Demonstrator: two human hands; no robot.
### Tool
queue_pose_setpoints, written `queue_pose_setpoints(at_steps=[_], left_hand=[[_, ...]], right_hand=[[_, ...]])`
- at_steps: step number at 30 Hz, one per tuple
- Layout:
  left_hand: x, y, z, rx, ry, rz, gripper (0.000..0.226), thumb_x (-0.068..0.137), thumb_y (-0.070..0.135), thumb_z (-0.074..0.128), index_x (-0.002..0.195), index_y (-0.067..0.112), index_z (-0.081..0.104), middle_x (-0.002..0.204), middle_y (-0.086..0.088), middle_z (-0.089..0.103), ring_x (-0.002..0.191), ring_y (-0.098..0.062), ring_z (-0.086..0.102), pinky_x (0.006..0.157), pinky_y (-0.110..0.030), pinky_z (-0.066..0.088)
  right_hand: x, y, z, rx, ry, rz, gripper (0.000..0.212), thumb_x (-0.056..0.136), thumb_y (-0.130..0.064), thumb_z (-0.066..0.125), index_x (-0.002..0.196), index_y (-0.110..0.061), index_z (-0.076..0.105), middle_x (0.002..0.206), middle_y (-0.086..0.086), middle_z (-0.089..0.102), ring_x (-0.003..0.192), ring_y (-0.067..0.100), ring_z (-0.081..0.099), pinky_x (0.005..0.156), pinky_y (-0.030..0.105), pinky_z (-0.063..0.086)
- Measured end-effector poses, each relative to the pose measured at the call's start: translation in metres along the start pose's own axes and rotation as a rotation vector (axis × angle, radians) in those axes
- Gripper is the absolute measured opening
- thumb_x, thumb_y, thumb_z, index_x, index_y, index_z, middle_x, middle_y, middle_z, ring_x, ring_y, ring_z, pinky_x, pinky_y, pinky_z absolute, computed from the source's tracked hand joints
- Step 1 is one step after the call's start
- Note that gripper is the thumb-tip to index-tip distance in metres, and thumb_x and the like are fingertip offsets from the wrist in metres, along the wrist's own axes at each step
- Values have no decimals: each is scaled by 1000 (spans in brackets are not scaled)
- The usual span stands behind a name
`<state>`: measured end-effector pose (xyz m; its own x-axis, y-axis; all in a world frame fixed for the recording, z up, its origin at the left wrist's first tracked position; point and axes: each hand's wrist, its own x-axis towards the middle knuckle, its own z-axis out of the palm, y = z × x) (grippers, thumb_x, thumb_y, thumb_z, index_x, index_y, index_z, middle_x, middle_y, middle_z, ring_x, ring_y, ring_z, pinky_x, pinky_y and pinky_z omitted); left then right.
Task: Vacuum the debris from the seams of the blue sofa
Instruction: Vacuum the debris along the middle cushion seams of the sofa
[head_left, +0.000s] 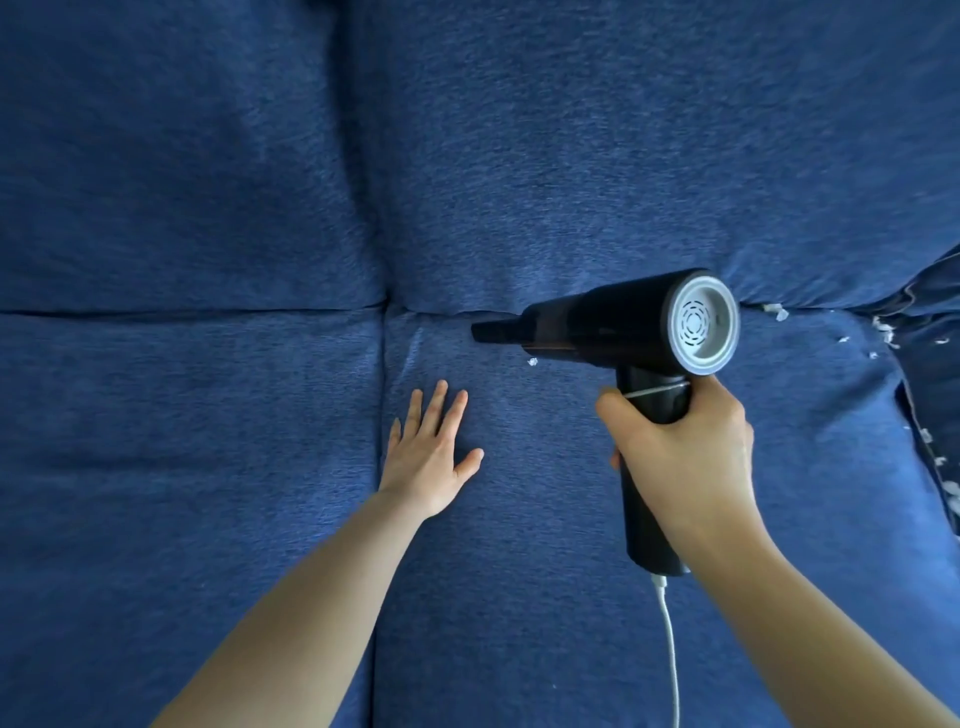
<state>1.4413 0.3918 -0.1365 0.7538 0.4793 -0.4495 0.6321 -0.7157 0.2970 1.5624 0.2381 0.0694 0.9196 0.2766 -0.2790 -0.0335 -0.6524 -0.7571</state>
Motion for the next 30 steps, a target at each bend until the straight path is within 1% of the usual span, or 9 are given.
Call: queue_pose_setpoints(at_steps=[3,6,10,14,16,20,22,25,30], left_hand=[[1,8,0,-31,-21,-30,71,96,60,30,151,42,-11,159,5,-23,147,-27,-20,120,-53,4],[1,17,2,-18,-33,-56,73,96,62,28,150,41,-15,157,8,-28,145,-30,-23,119,-56,-1],[-5,27,10,6,-10,-64,78,96,60,29,151,32,-19,157,6,-31,145,-33,-24,118,-55,-4],[-9,41,17,3,56,-57,81,98,54,33,153,17,-14,159,1,-25,146,-35,-21,120,-50,0],[-10,49,19,-5,60,-62,81,98,53,34,153,16,-13,159,2,-24,145,-34,-21,120,-51,-1],[-10,58,19,50,38,-25,77,99,52,32,152,23,-16,159,4,-26,144,-37,-24,119,-55,-2],[-6,60,18,73,31,7,75,100,51,32,152,27,-16,159,5,-26,144,-38,-24,119,-55,-3],[2,65,14,112,27,35,74,99,51,32,152,27,-14,159,5,-25,145,-36,-23,118,-56,-1],[10,79,15,95,22,-29,73,99,53,31,152,29,-13,159,5,-25,144,-37,-23,116,-61,-1]], right_hand=[[-8,7,-15,1,12,3,21,76,-28,70,77,-10,60,64,11,67,75,30,66,67,34,50],[-9,14,-26,4,10,17,20,77,-27,70,77,-10,60,64,13,67,76,31,66,62,31,48],[-7,20,-36,4,17,12,20,77,-27,70,77,-10,60,64,13,67,75,31,65,62,31,48],[-8,24,-46,4,44,26,20,76,-28,70,76,-10,60,65,12,68,74,29,65,59,28,46],[-7,28,-48,-10,49,41,20,76,-28,71,75,-11,60,65,11,68,76,31,65,63,31,49],[-3,28,-46,5,59,42,19,76,-27,71,76,-11,60,65,12,68,77,33,66,72,39,53],[3,26,-43,15,75,35,19,75,-28,71,76,-12,59,64,11,68,76,33,66,72,40,54],[17,22,-36,15,87,20,20,74,-32,70,77,-15,58,65,7,68,76,32,67,72,41,55],[34,20,-34,-20,47,-8,18,75,-31,68,80,-17,57,66,5,67,76,27,66,72,39,53]])
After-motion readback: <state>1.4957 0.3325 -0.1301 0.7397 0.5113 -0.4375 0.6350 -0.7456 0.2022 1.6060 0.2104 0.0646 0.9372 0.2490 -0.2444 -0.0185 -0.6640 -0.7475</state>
